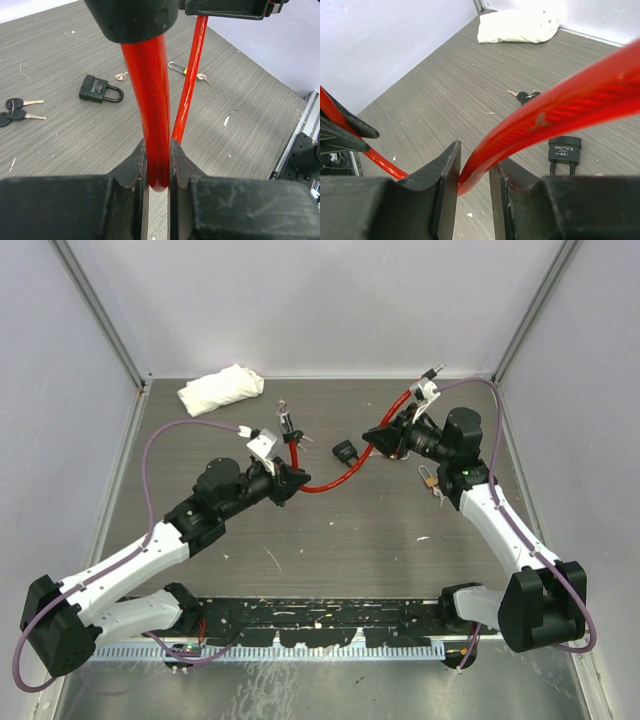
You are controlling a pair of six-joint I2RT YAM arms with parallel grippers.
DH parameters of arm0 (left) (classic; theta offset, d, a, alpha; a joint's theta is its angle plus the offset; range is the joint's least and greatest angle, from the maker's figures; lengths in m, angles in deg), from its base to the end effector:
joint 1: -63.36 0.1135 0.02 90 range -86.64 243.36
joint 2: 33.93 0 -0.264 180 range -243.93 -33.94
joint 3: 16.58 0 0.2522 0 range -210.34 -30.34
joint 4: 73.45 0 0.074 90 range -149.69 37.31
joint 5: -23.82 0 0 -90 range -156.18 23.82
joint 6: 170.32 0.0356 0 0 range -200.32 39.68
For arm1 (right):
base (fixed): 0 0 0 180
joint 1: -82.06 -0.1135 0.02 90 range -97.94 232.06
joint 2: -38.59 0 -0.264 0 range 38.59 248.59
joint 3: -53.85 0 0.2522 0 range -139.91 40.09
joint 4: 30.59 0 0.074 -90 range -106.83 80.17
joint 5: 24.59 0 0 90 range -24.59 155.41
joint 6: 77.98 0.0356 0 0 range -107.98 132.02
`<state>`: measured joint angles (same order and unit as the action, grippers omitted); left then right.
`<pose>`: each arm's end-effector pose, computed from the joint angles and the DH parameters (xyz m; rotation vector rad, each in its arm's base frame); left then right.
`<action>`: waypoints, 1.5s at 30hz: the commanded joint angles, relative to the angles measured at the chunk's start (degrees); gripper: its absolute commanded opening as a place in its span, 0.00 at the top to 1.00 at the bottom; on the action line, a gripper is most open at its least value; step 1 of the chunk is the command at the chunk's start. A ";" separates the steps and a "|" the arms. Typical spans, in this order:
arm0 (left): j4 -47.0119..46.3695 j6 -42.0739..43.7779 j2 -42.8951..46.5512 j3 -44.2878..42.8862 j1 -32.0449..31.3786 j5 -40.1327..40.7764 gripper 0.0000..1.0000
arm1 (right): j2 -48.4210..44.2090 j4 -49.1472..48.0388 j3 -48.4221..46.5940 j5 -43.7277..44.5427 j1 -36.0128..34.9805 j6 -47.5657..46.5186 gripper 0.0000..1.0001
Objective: Lock with the key
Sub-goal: Adjust the lock.
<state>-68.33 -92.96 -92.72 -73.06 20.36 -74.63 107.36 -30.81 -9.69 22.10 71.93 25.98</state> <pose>0.1745 -0.1699 0.3150 0.5740 1.6775 -0.8406 0.2665 0.0724 0.3279 -0.5339 1.6359 0.9371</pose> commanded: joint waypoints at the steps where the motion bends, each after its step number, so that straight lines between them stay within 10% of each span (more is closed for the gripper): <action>1: 3.58 1.51 1.54 0.92 0.22 -2.40 1.00 | -0.70 -9.41 -0.90 -0.48 1.88 3.35 0.65; 20: 6.16 1.39 1.68 1.63 1.62 -3.76 1.00 | 0.22 -20.56 -1.17 -1.13 13.64 17.72 0.60; 29: 5.08 0.33 1.58 0.96 1.87 -5.19 1.00 | 0.10 -22.80 -0.12 -5.19 13.82 17.20 0.99; 39: 1.69 -2.03 -3.77 -2.14 1.98 -10.61 1.00 | -0.65 7.36 -5.91 5.86 -2.85 -23.61 0.99; 45: -5.40 3.95 -9.75 0.02 -2.74 -0.44 1.00 | -0.05 4.84 0.08 10.11 -8.28 -34.40 0.99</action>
<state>-64.11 -94.06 -100.22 -72.60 21.30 -80.86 108.33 -25.19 -11.83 28.99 64.96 4.25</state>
